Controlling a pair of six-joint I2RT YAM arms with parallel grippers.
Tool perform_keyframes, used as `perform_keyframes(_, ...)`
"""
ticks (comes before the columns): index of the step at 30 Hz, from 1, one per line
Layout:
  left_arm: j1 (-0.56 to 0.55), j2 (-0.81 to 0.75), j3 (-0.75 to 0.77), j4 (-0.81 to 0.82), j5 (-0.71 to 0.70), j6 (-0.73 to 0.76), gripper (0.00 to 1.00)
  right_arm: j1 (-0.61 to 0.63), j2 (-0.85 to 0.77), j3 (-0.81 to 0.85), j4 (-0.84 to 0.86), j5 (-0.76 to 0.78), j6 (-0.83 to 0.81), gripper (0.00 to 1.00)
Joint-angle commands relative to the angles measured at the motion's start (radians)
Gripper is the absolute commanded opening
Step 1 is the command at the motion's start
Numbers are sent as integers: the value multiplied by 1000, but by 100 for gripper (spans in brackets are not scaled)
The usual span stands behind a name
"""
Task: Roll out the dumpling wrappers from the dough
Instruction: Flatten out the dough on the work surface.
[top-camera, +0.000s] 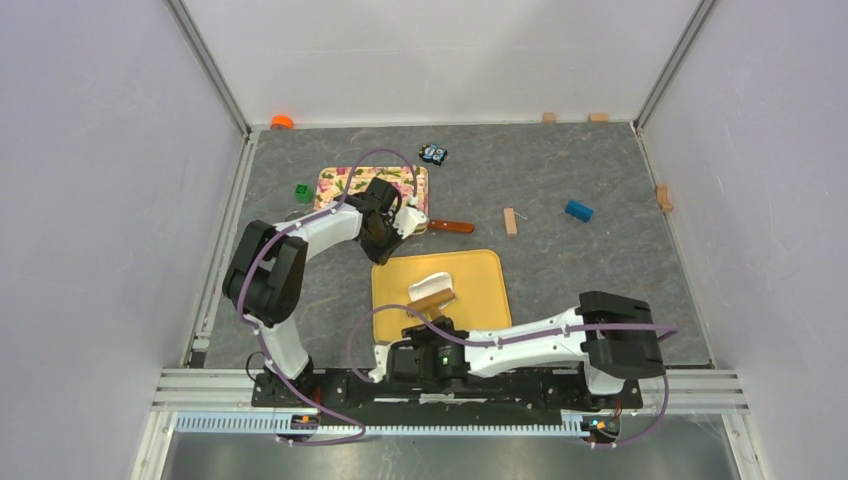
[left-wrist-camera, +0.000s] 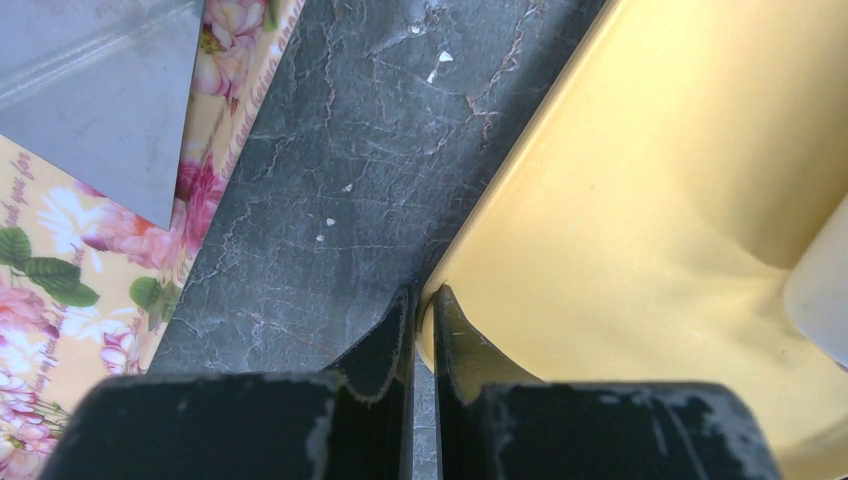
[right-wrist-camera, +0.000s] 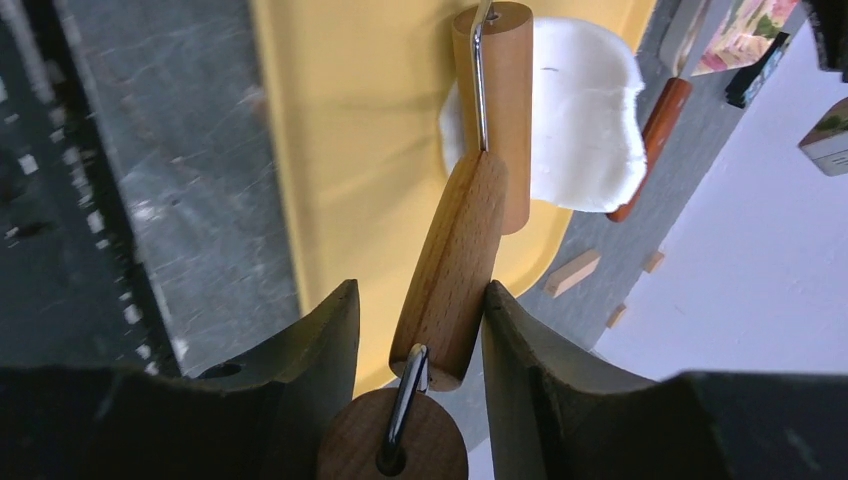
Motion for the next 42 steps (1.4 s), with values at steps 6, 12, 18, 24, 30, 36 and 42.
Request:
perform_keyframes(6,-18,95,-69,54,35,20,2,27,59,-136,-201,-561,193,0)
perform_keyframes(12,-16,95,-70,54,37,21,2,28,25,-147,-213,-560,208,0)
perform_keyframes(18,-16,95,-69,54,35,20,2,-74,132,15,-231,-426,76,0)
perform_keyframes(24,-16,96,-69,54,34,18,2,-158,222,152,-201,-376,-6,0)
perform_keyframes(30,-16,96,-69,54,35,19,2,-88,145,11,-203,-436,101,0)
perform_keyframes(36,-16,96,-69,54,35,19,2,0,67,-63,-237,-496,234,0)
perform_keyframes(42,-16,96,-69,54,35,19,2,8,16,-53,-280,-476,284,0)
